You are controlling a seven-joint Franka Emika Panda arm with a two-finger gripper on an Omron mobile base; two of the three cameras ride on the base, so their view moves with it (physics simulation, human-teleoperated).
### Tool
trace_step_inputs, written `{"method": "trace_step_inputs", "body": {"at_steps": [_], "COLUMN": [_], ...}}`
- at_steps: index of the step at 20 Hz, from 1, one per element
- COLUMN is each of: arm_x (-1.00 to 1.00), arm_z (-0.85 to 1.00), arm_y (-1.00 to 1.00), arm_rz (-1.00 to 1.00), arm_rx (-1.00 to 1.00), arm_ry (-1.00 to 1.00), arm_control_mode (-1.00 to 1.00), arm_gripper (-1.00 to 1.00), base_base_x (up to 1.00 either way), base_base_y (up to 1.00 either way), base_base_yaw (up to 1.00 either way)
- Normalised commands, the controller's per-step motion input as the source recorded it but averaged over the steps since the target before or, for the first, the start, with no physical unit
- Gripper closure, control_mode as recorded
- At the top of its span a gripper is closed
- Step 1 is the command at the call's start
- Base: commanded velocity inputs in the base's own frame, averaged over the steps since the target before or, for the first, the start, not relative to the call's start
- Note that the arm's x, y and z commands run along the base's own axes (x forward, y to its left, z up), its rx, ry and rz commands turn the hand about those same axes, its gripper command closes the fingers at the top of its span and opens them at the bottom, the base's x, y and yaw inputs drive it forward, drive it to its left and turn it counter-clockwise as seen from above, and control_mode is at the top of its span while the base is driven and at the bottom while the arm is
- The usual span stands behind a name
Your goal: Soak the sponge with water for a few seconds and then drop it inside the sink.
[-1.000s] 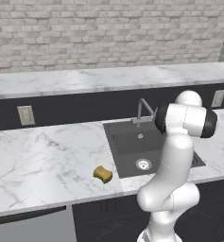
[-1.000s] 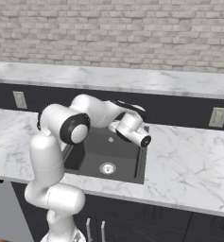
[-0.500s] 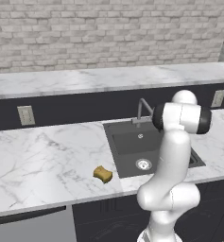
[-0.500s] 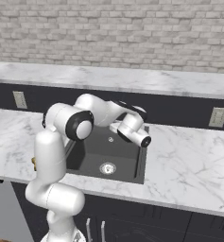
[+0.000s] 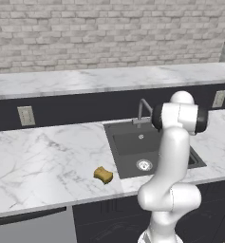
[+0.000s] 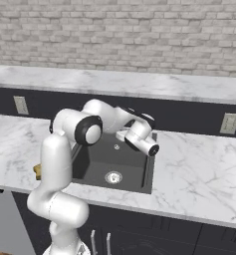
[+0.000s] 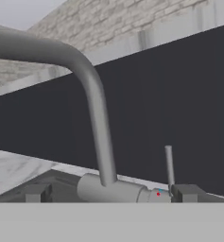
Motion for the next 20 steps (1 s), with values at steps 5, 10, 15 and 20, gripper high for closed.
{"method": "trace_step_inputs", "body": {"at_steps": [5,10,15,20], "arm_x": [0.27,0.26,0.21,0.21], "arm_z": [-0.14,-0.12,-0.05,-0.02], "arm_y": [0.0,-0.03,-0.08,-0.13], "arm_rz": [0.01,0.01,0.0,0.0], "arm_rx": [0.0,0.0,0.0,0.0], "arm_ry": [0.0,0.0,0.0,0.0], "arm_control_mode": [-1.0,-1.0,-1.0,-1.0], "arm_gripper": [-1.0,-1.0,-1.0,-1.0], "base_base_x": [0.0,0.0,0.0,0.0], "base_base_y": [0.0,0.0,0.0,0.0], "base_base_yaw": [0.0,0.0,0.0,0.0]}}
